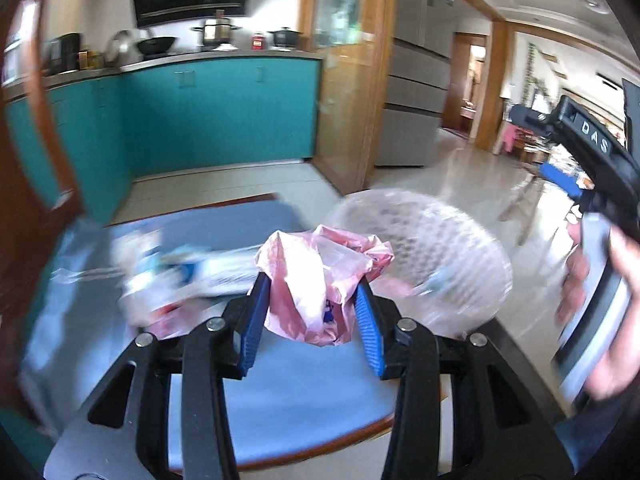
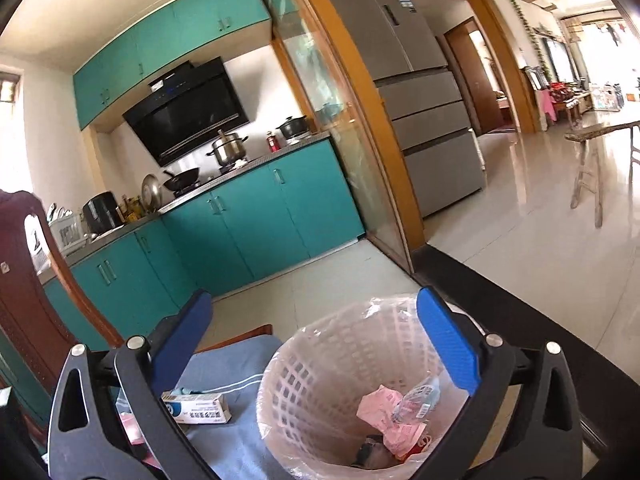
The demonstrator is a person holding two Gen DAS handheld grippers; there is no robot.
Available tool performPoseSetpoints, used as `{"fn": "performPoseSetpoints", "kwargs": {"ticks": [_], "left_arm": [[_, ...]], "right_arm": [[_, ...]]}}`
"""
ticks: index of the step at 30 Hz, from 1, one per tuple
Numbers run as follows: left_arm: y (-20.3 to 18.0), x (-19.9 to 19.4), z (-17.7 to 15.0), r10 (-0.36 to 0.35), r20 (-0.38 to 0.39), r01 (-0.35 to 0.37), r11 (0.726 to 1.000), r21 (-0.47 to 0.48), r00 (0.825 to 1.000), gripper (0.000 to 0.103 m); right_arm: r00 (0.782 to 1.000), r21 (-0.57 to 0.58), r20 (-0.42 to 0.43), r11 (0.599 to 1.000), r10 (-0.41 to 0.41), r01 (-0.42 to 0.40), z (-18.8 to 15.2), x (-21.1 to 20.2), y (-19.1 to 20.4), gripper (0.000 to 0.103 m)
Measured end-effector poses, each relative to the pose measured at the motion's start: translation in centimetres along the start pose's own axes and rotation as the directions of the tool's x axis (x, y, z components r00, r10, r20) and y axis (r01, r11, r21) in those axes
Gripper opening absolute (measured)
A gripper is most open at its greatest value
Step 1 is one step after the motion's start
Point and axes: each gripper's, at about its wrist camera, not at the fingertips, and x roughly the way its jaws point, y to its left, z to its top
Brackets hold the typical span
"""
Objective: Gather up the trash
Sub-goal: 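Move the left gripper over the basket and open it to drop the pink bag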
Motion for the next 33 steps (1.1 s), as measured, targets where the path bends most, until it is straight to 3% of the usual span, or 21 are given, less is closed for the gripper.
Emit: {"fn": "performPoseSetpoints", "kwargs": {"ticks": [3, 5, 6, 10, 12, 19, 24, 26, 29, 33], "left_arm": [[-4.1, 2.7, 2.1, -0.068, 0.008, 0.068, 0.997, 0.021, 0.998, 0.050], [-6.3, 5.1, 3.2, -0.085, -0.012, 0.086, 0.995, 0.048, 0.996, 0.072], [-7.0, 6.3, 3.4, -0.081, -0.025, 0.082, 0.996, 0.046, 0.996, 0.076], [-6.1, 7.7, 3.1, -0.030, -0.071, 0.028, 0.999, -0.017, 0.997, 0.078], [-4.5, 6.5, 2.5, -0.019, -0.059, 0.017, 0.999, -0.039, 0.998, 0.081], [3.6, -1.6, -0.2, 0.125, -0.006, -0.125, 0.992, -0.032, 0.992, 0.089], [9.9, -7.3, -2.4, 0.239, 0.023, -0.236, 0.968, -0.086, 0.971, 0.091], [12.0, -8.9, -3.5, 0.295, 0.042, -0.289, 0.951, -0.114, 0.954, 0.091], [14.4, -9.6, -5.2, 0.307, 0.016, -0.300, 0.938, -0.173, 0.952, 0.091], [16.1, -9.5, -5.7, 0.313, -0.024, -0.312, 0.932, -0.186, 0.949, 0.091]], "right_arm": [[0.999, 0.033, 0.013, 0.999, -0.037, 0.036, 0.2, -0.3, -1.1, 0.099], [0.999, 0.058, 0.013, 0.997, -0.049, 0.048, 0.3, -0.3, -1.6, 0.099], [0.998, 0.065, 0.013, 0.996, -0.054, 0.053, 0.4, -0.3, -1.9, 0.099], [0.999, 0.081, 0.004, 0.995, -0.053, 0.053, 0.5, -0.2, -2.3, 0.099], [0.999, 0.068, 0.004, 0.997, -0.047, 0.047, 0.4, -0.1, -2.0, 0.099], [1.000, 0.018, -0.016, 1.000, -0.012, 0.012, -0.4, -0.1, 0.1, 0.099], [0.996, -0.065, -0.071, 0.996, 0.048, -0.053, -1.9, -0.3, 3.4, 0.099], [0.993, -0.109, -0.094, 0.990, 0.077, -0.087, -2.7, -0.6, 5.0, 0.099], [0.975, -0.183, -0.168, 0.968, 0.142, -0.172, -4.6, -0.9, 8.3, 0.099], [0.916, -0.265, -0.347, 0.916, 0.202, -0.302, -8.5, -0.7, 13.0, 0.099]]}}
